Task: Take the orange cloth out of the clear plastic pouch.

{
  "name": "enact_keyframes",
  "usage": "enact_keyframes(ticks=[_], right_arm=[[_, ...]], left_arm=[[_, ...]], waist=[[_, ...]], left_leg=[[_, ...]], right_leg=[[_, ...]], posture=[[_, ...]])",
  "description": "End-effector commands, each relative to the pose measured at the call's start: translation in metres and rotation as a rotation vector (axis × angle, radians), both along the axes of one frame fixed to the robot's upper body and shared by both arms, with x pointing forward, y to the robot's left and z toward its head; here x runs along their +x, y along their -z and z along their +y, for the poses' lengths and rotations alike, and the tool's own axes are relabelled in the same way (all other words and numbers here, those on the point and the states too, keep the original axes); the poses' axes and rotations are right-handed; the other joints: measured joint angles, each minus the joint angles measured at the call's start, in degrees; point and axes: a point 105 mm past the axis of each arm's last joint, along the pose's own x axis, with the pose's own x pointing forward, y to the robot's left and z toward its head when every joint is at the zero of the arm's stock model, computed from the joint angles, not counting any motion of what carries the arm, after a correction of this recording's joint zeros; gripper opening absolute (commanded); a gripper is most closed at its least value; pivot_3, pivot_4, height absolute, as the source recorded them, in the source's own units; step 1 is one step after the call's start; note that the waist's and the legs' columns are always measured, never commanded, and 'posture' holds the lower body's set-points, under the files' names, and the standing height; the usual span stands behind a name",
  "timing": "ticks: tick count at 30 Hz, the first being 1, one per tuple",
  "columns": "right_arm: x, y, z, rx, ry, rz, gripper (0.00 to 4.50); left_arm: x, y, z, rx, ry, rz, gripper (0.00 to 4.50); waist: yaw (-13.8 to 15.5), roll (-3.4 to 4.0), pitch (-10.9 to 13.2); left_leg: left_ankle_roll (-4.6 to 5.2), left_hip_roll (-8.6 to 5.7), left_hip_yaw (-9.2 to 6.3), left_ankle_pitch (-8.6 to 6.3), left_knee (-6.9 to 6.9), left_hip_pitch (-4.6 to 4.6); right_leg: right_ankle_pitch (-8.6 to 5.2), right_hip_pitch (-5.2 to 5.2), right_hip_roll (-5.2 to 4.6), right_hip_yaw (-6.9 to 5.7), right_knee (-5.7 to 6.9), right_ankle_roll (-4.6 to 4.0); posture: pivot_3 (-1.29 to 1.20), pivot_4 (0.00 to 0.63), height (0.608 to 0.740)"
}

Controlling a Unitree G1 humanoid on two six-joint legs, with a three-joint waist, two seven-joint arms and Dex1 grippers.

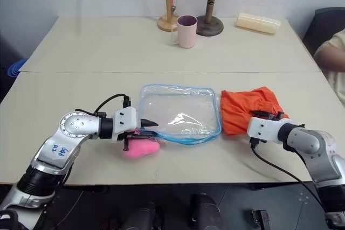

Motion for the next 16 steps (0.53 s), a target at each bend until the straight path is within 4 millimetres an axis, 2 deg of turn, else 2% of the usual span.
enact_keyframes(ticks=[1, 4, 6, 8, 9, 11, 13, 16], right_arm=[[-0.021, -0.018, -0.006, 0.181, 0.034, 0.111, 3.49], [-0.050, -0.036, -0.017, 0.402, 0.069, 0.252, 4.49], [-0.073, -0.051, -0.030, 0.525, 0.099, 0.346, 4.50], [-0.091, -0.061, -0.056, 0.585, 0.190, 0.401, 4.50], [-0.096, -0.063, -0.062, 0.599, 0.216, 0.413, 4.50], [-0.103, -0.074, -0.092, 0.695, 0.342, 0.390, 4.50], [-0.108, -0.079, -0.108, 0.754, 0.401, 0.376, 4.50], [-0.111, -0.076, -0.108, 0.763, 0.404, 0.380, 4.50]], left_arm=[[-0.006, -0.029, 0.017, -0.129, -0.053, 0.047, 2.34], [-0.019, -0.055, 0.046, -0.249, -0.072, 0.179, 3.34], [-0.033, -0.067, 0.072, -0.248, -0.075, 0.222, 3.91], [-0.038, -0.075, 0.103, -0.202, -0.139, 0.232, 4.47], [-0.039, -0.077, 0.112, -0.185, -0.161, 0.228, 4.47], [-0.032, -0.070, 0.153, -0.048, -0.285, 0.189, 4.47], [-0.031, -0.067, 0.177, 0.024, -0.340, 0.180, 4.47], [-0.027, -0.065, 0.187, 0.054, -0.361, 0.150, 4.47]], waist=[[0.19, 0.00, 0.00], [0.16, 0.00, 0.00], [0.12, 0.02, 0.01], [0.08, 0.02, 0.01], [0.11, 0.02, 0.01], [0.12, 0.01, 0.01], [0.11, 0.01, 0.01], [0.13, 0.02, 0.01]], left_leg=[[0.00, 0.02, -0.03, 0.00, -0.02, 0.00], [0.00, 0.02, -0.05, 0.00, -0.02, -0.04], [0.01, 0.03, -0.07, 0.00, -0.03, -0.01], [0.01, 0.03, -0.09, -0.01, -0.14, 0.09], [0.02, 0.02, -0.10, -0.02, -0.14, 0.09], [0.05, 0.00, -0.11, -0.03, -0.15, 0.22], [0.10, -0.03, -0.06, -0.07, -0.24, 0.37], [0.10, -0.03, -0.04, -0.07, -0.47, 0.41]], right_leg=[[0.00, 0.00, 0.01, -0.02, 0.00, 0.00], [0.00, 0.00, 0.00, -0.02, -0.01, 0.00], [0.00, 0.02, -0.01, -0.03, -0.02, 0.00], [0.00, 0.11, -0.01, -0.03, -0.10, 0.00], [0.00, 0.12, -0.02, -0.03, -0.16, 0.00], [0.00, 0.26, -0.03, -0.03, -0.20, 0.00], [-0.01, 0.34, -0.03, -0.01, -0.28, -0.03], [-0.04, 0.32, -0.03, -0.02, -0.37, -0.06]], posture=[[0.00, 0.150, 0.740], [0.00, 0.150, 0.740], [0.00, 0.150, 0.740], [0.00, 0.150, 0.740], [0.00, 0.150, 0.740], [0.00, 0.150, 0.740], [0.00, 0.150, 0.740], [0.00, 0.150, 0.740]])
